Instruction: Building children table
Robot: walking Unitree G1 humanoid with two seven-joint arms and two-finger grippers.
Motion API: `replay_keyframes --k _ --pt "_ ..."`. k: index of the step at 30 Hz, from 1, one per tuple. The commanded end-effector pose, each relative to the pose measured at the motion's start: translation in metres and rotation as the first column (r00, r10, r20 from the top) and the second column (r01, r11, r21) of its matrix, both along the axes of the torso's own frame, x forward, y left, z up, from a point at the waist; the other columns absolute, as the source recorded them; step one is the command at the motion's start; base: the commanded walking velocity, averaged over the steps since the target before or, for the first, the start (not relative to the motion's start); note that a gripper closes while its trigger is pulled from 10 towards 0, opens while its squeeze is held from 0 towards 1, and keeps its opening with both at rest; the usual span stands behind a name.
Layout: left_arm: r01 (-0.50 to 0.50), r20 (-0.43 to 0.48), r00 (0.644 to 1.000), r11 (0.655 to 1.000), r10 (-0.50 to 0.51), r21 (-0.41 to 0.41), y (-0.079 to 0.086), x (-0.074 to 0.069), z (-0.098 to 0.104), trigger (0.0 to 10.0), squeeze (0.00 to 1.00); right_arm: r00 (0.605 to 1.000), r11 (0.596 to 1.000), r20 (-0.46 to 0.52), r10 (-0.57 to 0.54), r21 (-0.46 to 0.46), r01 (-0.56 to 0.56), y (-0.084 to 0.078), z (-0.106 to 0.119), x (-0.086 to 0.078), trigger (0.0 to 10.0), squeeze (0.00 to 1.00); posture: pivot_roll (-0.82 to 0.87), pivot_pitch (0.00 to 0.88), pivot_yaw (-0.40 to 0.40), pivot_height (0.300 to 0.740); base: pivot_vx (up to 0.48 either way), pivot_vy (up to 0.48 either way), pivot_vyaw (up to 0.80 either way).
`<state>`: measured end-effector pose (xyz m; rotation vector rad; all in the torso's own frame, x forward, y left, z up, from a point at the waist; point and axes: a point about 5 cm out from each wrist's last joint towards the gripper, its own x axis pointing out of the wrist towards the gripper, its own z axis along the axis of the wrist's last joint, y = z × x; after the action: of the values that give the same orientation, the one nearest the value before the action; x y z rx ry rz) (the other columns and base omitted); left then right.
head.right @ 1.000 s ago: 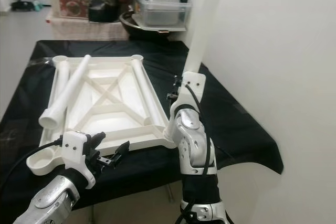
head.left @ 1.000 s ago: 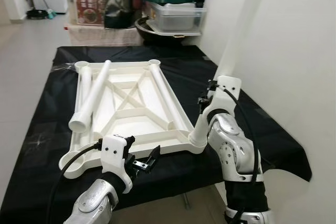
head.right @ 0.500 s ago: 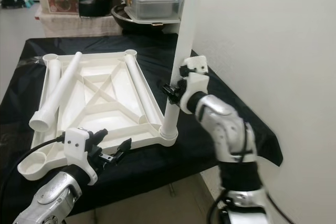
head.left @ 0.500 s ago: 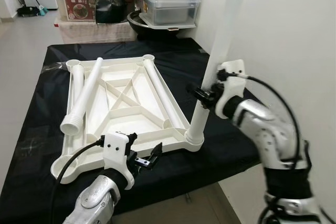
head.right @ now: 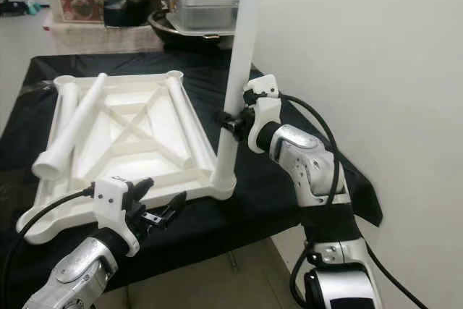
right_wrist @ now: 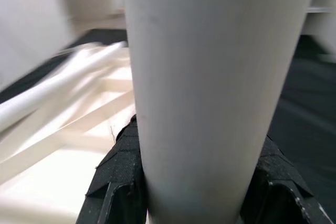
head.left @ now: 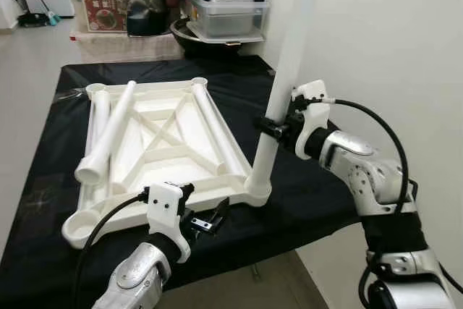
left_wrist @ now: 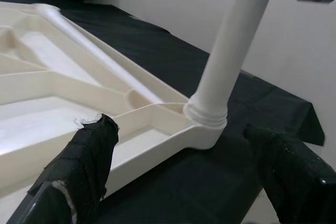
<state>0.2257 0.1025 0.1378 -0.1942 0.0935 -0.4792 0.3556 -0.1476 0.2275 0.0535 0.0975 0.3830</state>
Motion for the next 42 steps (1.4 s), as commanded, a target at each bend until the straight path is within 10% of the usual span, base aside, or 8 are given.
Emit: replay_keyframes --k 1,9,11,14,15,18,19,42 --pt "0.000 -0.008 1.000 1.000 0.000 -0.001 0.000 -0.002 0.000 10.0 0.00 0.974 0.977 -0.087 -0.210 -0.043 0.207 -0.019 -0.025 0.001 0.0 0.00 0.16 0.000 -0.113 0.740 0.000 0.000 0.00" --pt "-0.003 -0.015 1.000 1.000 0.003 0.004 0.001 -0.005 0.000 10.0 0.00 0.783 0.792 -0.148 -0.604 -0.005 0.610 -0.002 -0.052 -0.031 0.0 0.00 0.17 0.000 -0.107 0.740 0.000 0.000 0.00" --pt "-0.006 -0.015 1.000 1.000 0.006 0.006 0.002 -0.005 0.000 10.0 0.00 0.810 0.820 -0.157 -0.565 0.003 0.572 0.016 -0.050 -0.034 10.0 0.00 0.17 0.000 -0.103 0.740 0.000 0.000 0.00" --pt "-0.002 -0.016 1.000 1.000 0.003 0.012 0.004 -0.004 0.000 10.0 0.00 0.868 0.872 -0.095 -0.488 0.006 0.490 0.034 -0.039 -0.034 10.0 0.00 0.17 0.000 -0.098 0.740 0.000 0.000 0.00" --pt "0.003 -0.016 1.000 1.000 -0.003 0.016 0.005 -0.003 0.000 10.0 0.00 0.887 0.888 -0.057 -0.458 0.025 0.460 0.037 -0.032 -0.033 10.0 1.00 0.16 0.000 -0.093 0.740 0.000 0.000 0.00" --pt "0.010 -0.017 1.000 1.000 -0.010 0.019 0.006 -0.002 0.000 10.0 0.00 0.914 0.913 -0.007 -0.405 0.041 0.405 0.036 -0.021 -0.029 10.0 1.00 0.16 0.000 -0.094 0.740 0.000 0.000 0.00" --pt "0.011 -0.018 1.000 1.000 -0.010 0.017 0.006 -0.001 -0.001 10.0 0.00 0.944 0.943 0.008 -0.330 0.041 0.329 0.035 -0.015 -0.025 10.0 0.00 0.15 0.000 -0.097 0.740 0.000 0.000 0.00" --pt "-0.003 -0.031 1.000 1.000 0.003 0.009 0.008 -0.004 -0.006 10.0 0.00 0.993 0.991 -0.043 0.111 -0.072 -0.114 -0.002 -0.038 -0.014 0.0 0.00 0.16 0.000 -0.108 0.740 0.000 0.000 0.00"
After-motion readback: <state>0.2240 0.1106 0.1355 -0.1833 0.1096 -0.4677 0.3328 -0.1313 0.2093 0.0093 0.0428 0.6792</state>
